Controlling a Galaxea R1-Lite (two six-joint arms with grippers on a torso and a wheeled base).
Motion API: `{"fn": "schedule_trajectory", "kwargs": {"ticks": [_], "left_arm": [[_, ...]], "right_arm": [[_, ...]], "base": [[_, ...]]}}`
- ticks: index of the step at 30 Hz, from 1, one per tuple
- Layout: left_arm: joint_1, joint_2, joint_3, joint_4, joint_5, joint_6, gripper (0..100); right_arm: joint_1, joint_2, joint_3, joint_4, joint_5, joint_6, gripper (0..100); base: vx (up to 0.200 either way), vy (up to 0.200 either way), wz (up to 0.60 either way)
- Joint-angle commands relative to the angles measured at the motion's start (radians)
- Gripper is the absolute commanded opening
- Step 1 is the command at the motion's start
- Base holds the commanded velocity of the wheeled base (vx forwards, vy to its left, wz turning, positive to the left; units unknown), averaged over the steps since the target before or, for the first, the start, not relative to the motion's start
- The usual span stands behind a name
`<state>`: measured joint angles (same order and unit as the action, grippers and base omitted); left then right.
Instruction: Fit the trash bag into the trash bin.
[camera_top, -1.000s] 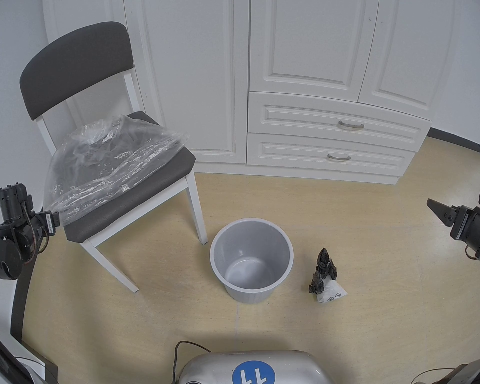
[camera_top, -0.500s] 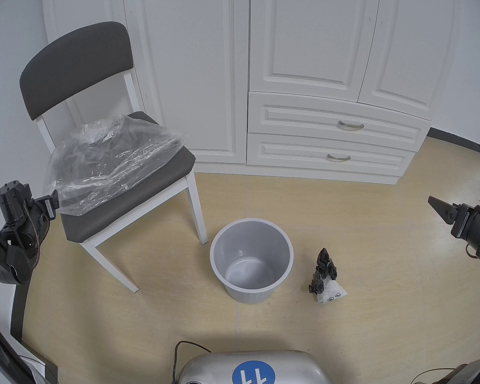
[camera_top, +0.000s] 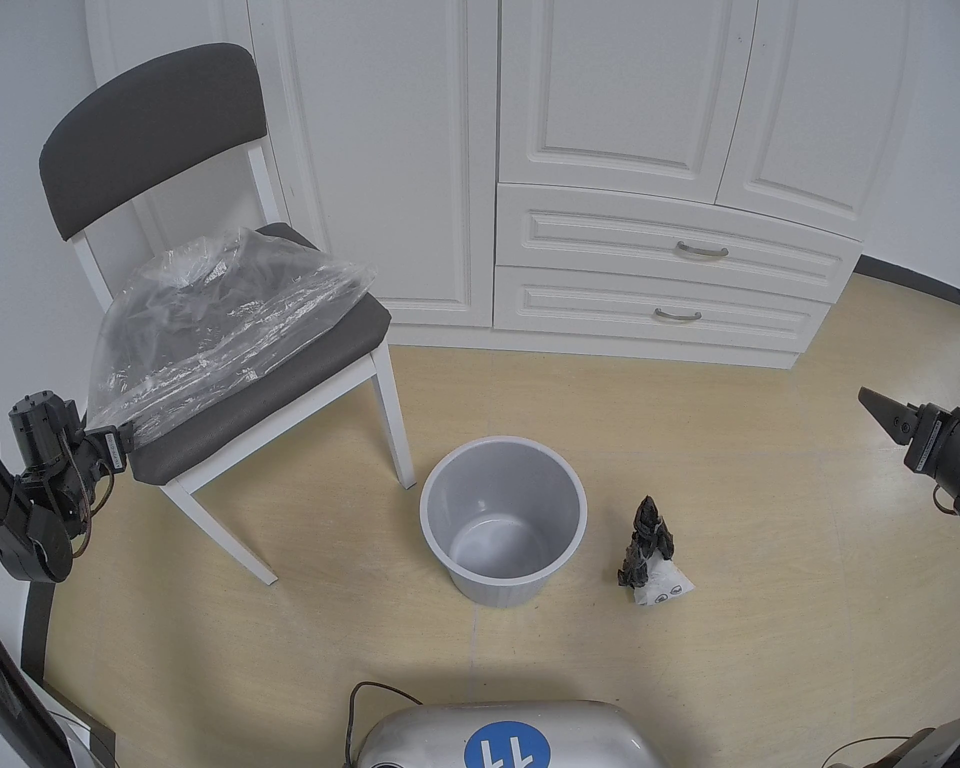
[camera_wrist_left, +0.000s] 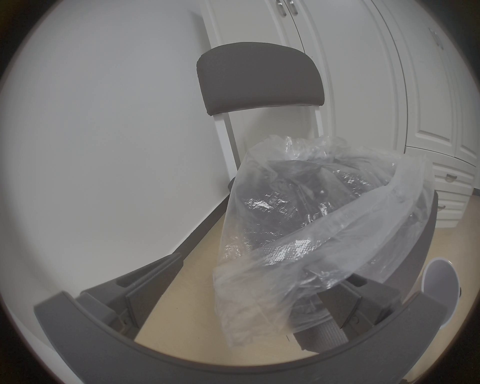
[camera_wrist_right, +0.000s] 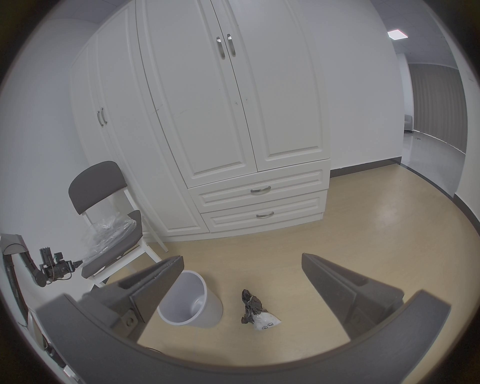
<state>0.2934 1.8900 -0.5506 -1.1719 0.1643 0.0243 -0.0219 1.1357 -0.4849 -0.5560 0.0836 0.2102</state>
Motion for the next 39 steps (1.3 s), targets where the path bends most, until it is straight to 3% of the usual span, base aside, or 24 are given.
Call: {"fn": "schedule_trajectory", "kwargs": {"ticks": [1,16,17,33,39], "left_arm": [[0.013,0.032,-0.025,-0.002,-0.006,-0.003,100],[0.015,0.029,-0.043,-0.017,-0.057,-0.006,100],[0.01,0.026,-0.038,-0.017,-0.055,-0.007,0],[-0.054,-0.009,0.041,-0.167,-0.054,0.002,0],[-0.142,-0.109,0.058,-0.175,-0.055,0.002,0]], "right_arm": [[0.0,0.001,-0.001,-0.001,0.001,0.0,100],[-0.001,-0.004,0.0,-0.001,0.001,0.0,100],[-0.001,-0.004,0.0,-0.001,0.001,0.0,100],[-0.006,-0.008,0.002,-0.001,0.008,-0.002,100],[-0.003,-0.01,0.005,-0.002,0.007,-0.003,100]], "base": [[0.0,0.0,0.0],[0.0,0.0,0.0],[0.0,0.0,0.0],[0.0,0.0,0.0],[0.0,0.0,0.0]]}}
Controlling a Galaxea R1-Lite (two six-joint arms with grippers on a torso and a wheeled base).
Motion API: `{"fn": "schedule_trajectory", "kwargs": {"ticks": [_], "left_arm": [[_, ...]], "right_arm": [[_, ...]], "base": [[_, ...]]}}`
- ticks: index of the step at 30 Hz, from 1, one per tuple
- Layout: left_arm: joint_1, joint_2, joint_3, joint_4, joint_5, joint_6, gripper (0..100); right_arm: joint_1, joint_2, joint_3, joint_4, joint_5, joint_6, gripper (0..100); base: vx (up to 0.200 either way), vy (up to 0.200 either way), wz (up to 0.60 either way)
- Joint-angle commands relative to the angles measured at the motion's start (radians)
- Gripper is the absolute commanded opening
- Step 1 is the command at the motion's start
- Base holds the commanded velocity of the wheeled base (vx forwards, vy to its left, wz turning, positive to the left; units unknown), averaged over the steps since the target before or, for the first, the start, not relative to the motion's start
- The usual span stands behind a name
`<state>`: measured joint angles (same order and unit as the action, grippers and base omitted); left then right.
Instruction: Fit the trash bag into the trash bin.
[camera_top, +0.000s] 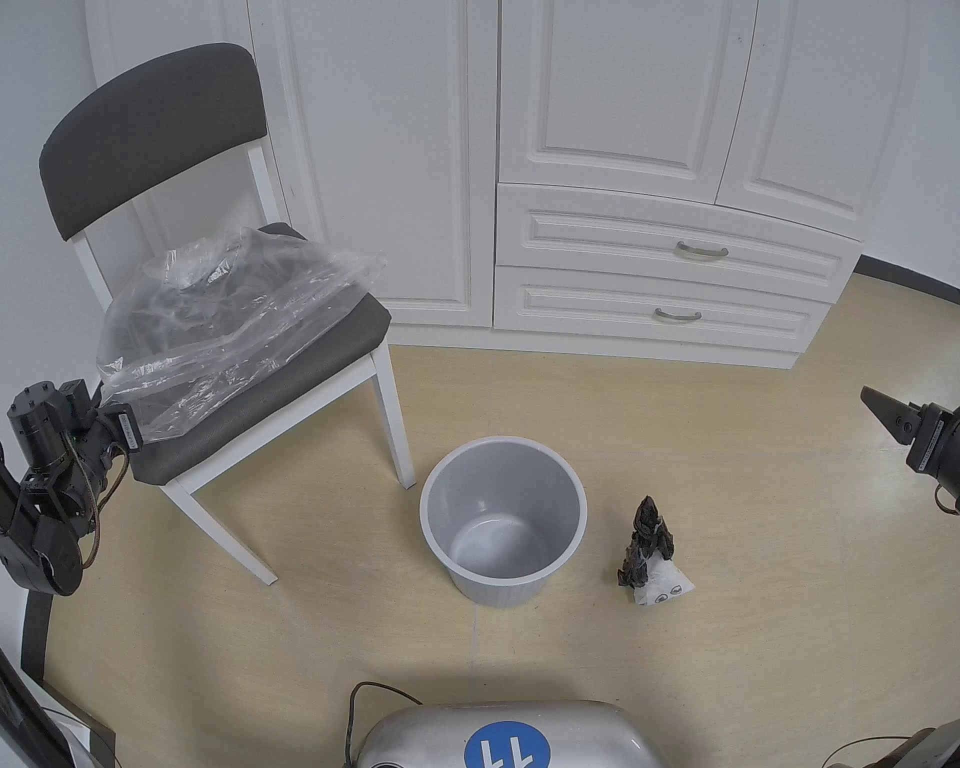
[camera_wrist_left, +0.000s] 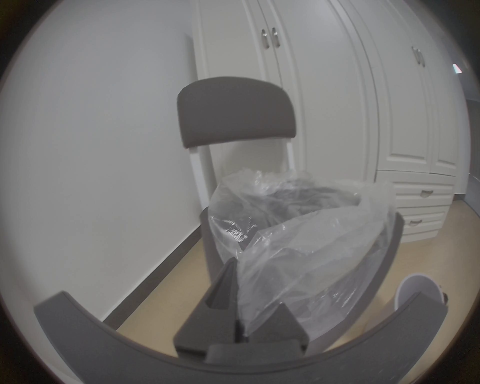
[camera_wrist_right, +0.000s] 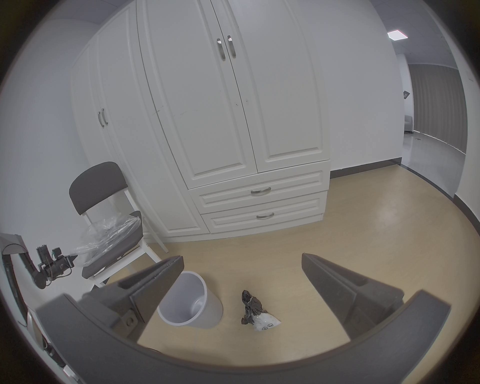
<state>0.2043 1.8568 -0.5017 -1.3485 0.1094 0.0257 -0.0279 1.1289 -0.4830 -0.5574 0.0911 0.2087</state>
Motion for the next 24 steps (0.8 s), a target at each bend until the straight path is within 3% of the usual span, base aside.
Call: {"fn": "schedule_trajectory", "kwargs": {"ticks": [1,24], "left_arm": [[-0.068,-0.094,0.009,0.003,0.0,0.002,0],[-0.388,-0.406,0.061,0.086,-0.028,0.054,0]], "right_arm": [[0.006,-0.003,0.004,-0.001,-0.001,-0.005,100],[0.036,-0.003,0.043,-0.062,-0.001,-0.015,100]], "base": [[0.0,0.0,0.0],[0.0,0.0,0.0]]}}
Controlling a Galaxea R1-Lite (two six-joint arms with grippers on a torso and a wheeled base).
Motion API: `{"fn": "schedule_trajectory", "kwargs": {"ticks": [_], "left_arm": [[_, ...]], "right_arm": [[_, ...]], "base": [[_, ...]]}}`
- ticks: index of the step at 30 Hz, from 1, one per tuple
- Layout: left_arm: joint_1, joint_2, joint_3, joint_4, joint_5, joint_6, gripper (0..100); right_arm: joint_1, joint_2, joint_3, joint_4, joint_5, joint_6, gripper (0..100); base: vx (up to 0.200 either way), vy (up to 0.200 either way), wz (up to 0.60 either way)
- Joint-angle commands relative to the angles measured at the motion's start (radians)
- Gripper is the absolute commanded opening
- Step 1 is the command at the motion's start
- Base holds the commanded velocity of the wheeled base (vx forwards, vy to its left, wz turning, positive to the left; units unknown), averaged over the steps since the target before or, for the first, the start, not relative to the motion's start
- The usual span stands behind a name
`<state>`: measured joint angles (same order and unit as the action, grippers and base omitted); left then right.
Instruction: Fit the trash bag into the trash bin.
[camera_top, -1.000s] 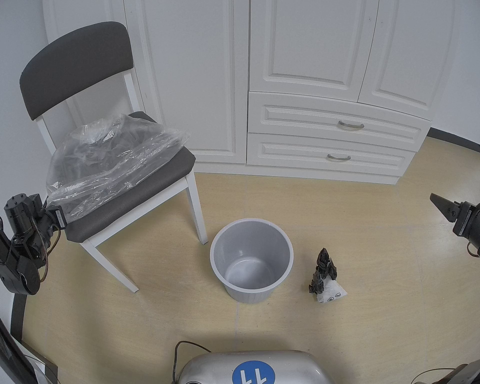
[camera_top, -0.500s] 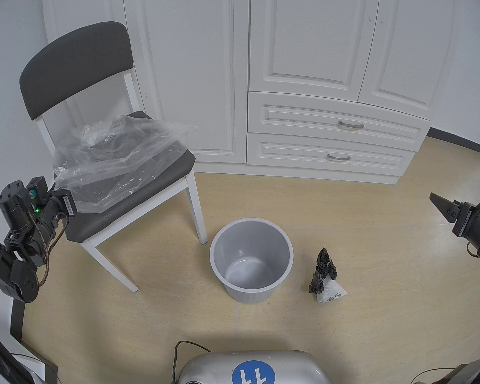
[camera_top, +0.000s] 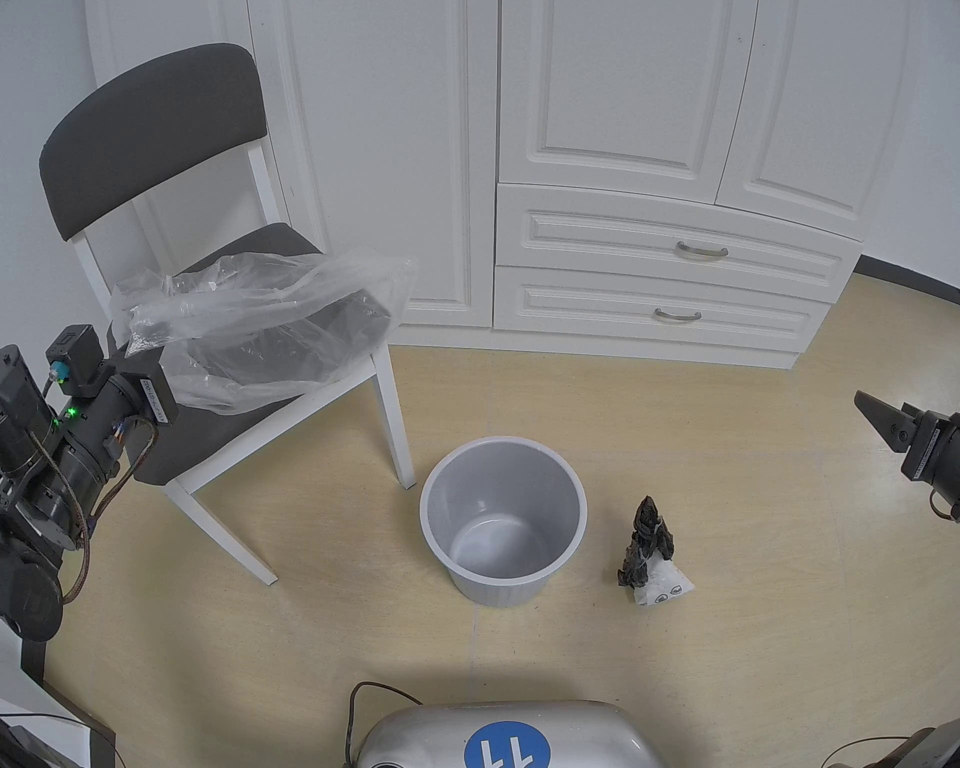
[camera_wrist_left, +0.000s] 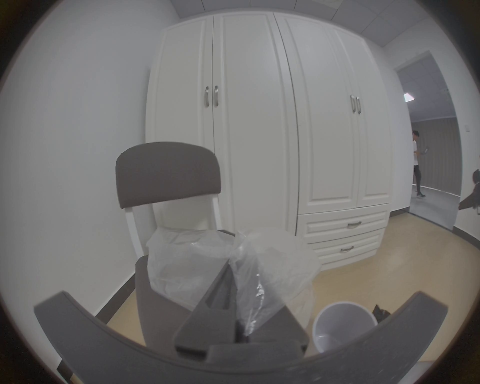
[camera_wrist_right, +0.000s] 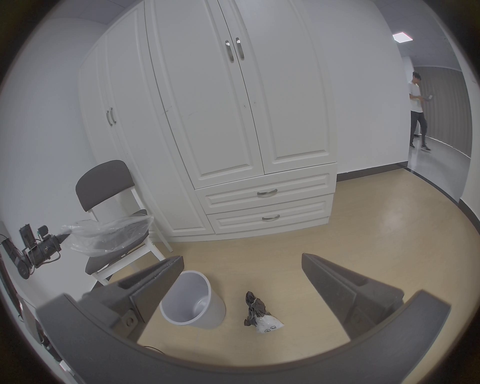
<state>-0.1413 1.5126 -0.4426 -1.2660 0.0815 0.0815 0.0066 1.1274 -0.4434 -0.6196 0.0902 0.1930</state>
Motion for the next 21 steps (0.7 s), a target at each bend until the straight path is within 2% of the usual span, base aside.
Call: {"fn": "schedule_trajectory", "kwargs": {"ticks": [1,10,17,21], "left_arm": [[-0.05,-0.063,0.001,0.005,0.0,-0.002,0],[-0.055,-0.058,0.002,0.003,0.0,-0.002,0],[-0.055,-0.058,-0.004,0.005,0.0,-0.002,0],[-0.055,-0.063,-0.001,0.005,0.0,-0.002,0]], "right_arm": [[0.001,-0.002,0.003,0.0,0.0,0.0,100],[0.024,-0.002,0.008,0.0,0.0,0.0,100],[0.084,0.0,0.022,0.001,0.009,0.013,100],[0.096,-0.003,0.031,0.001,0.049,0.02,100]], "base": [[0.0,0.0,0.0],[0.0,0.0,0.0],[0.0,0.0,0.0],[0.0,0.0,0.0]]}}
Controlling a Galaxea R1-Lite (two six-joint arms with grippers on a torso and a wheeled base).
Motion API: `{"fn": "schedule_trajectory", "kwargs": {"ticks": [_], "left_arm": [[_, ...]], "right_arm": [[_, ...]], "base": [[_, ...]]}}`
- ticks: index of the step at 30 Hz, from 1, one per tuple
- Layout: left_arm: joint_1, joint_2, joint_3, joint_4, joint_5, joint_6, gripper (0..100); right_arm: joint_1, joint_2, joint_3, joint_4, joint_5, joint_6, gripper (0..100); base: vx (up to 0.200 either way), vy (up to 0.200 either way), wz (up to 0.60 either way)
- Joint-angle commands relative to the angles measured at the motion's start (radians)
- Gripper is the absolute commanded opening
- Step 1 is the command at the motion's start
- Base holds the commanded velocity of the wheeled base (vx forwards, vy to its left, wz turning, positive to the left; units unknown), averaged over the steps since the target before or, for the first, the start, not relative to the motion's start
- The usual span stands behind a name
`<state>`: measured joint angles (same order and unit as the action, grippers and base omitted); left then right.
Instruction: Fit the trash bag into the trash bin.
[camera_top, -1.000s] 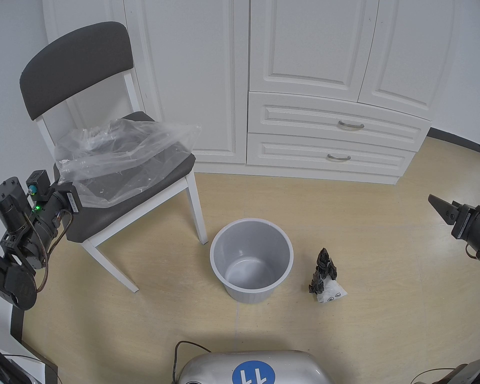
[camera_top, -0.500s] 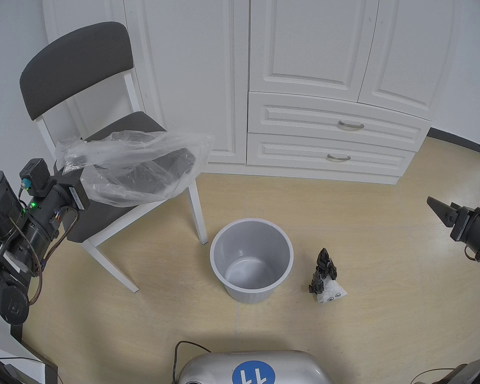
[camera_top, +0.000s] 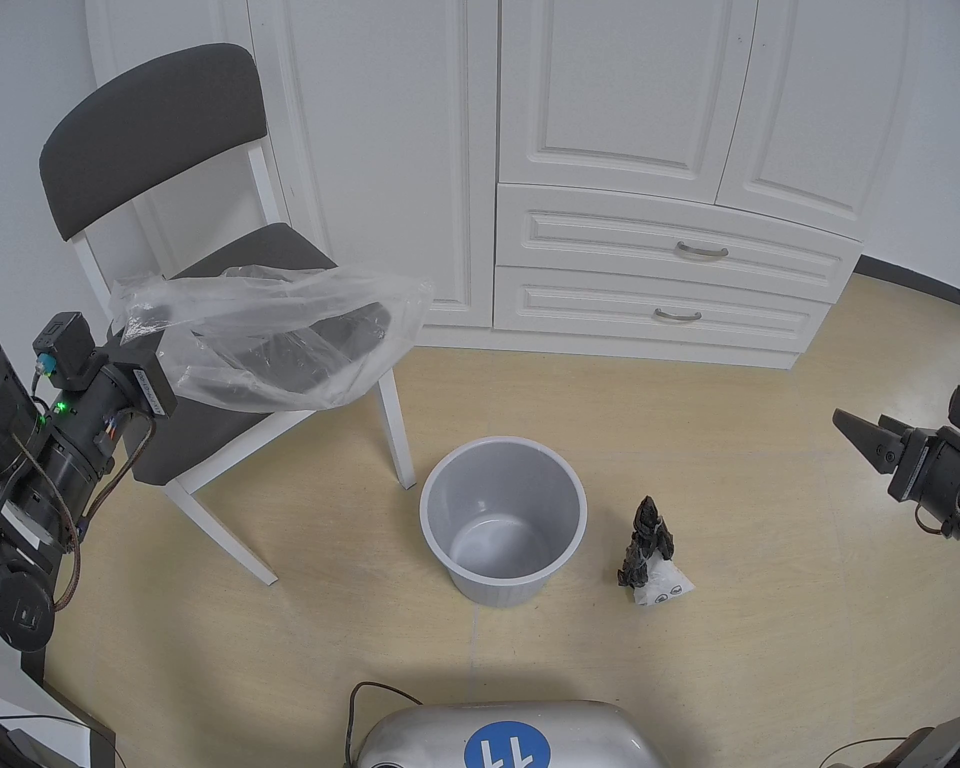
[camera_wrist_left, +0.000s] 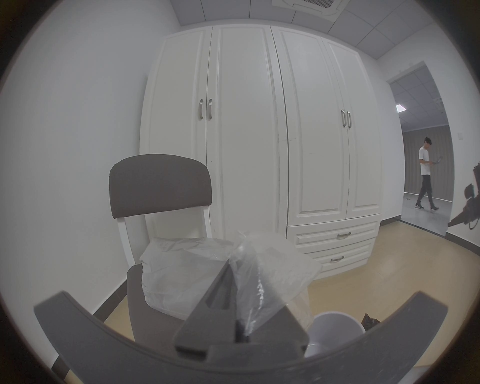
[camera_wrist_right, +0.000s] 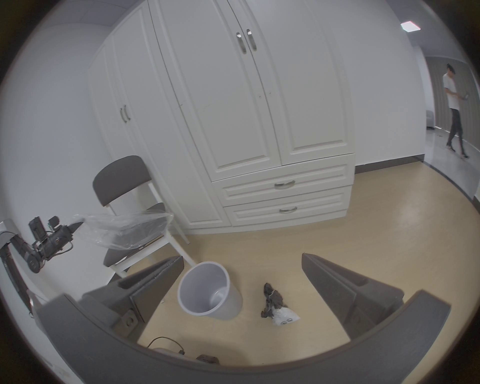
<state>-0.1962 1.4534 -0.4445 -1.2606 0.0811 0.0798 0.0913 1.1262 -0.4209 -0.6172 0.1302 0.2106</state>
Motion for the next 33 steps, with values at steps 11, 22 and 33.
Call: {"fn": "schedule_trajectory", "kwargs": {"ticks": [11,22,33], "left_arm": [[-0.002,-0.005,0.0,-0.002,0.0,0.0,0],[-0.06,-0.007,-0.002,-0.006,0.005,0.003,0],[-0.247,-0.048,-0.008,-0.008,0.0,0.003,0]], "right_arm": [[0.012,-0.003,0.016,0.002,0.135,0.082,100],[0.036,-0.006,0.025,0.004,0.135,0.076,100],[0.268,0.087,-0.004,0.001,0.126,0.069,100]], "base": [[0.0,0.0,0.0],[0.0,0.0,0.0],[0.0,0.0,0.0]]}}
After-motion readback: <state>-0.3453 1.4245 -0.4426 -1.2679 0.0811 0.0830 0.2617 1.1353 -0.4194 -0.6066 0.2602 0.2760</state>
